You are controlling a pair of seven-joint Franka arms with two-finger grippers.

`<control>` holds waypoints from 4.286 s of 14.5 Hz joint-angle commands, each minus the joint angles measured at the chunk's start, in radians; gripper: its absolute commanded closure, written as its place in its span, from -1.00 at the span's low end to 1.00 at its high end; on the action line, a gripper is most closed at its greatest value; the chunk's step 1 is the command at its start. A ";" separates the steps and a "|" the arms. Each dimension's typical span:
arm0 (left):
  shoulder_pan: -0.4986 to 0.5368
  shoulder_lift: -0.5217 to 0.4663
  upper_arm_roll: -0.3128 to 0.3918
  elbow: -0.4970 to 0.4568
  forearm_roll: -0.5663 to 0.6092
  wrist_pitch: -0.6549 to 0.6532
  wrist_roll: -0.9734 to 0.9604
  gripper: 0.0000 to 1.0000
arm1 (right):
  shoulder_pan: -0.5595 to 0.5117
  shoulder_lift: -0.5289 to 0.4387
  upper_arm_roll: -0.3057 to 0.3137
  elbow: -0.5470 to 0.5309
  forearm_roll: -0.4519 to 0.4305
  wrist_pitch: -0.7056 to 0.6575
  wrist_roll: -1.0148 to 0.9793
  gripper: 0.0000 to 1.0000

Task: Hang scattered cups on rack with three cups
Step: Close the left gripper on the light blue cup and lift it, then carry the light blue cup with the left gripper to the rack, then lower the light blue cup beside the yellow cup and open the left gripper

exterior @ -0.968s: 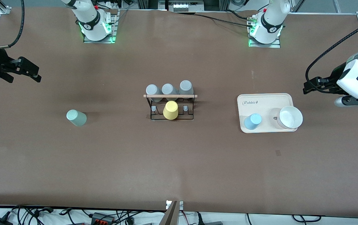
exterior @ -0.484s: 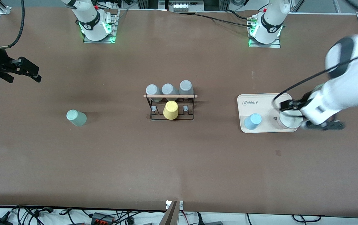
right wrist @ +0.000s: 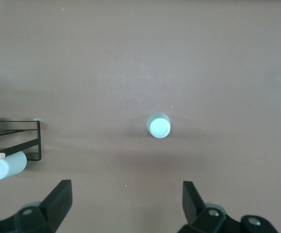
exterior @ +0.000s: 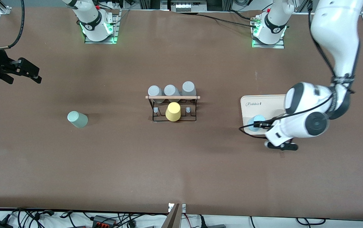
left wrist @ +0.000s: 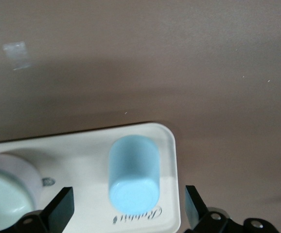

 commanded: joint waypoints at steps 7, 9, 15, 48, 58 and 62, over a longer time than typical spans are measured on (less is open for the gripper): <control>-0.006 -0.003 0.007 -0.112 0.042 0.084 0.006 -1.00 | -0.009 0.008 0.003 0.021 0.012 -0.015 0.002 -1.00; -0.009 -0.014 0.007 -0.135 0.042 0.085 0.004 -1.00 | -0.009 0.008 0.003 0.021 0.012 -0.017 0.002 -1.00; -0.006 -0.027 0.007 -0.179 0.042 0.090 0.003 -1.00 | -0.012 0.008 0.003 0.021 0.012 -0.017 0.002 -1.00; -0.297 0.063 -0.033 0.329 -0.385 -0.080 -0.750 0.99 | -0.025 0.012 0.003 0.017 0.012 -0.008 -0.015 -1.00; -0.366 0.106 -0.027 0.312 -0.370 -0.030 -0.747 0.99 | -0.028 0.012 0.003 0.015 0.016 -0.005 -0.015 -1.00; -0.375 0.118 -0.028 0.310 -0.281 -0.024 -0.732 0.99 | -0.028 0.012 0.003 0.015 0.016 -0.006 -0.015 -1.00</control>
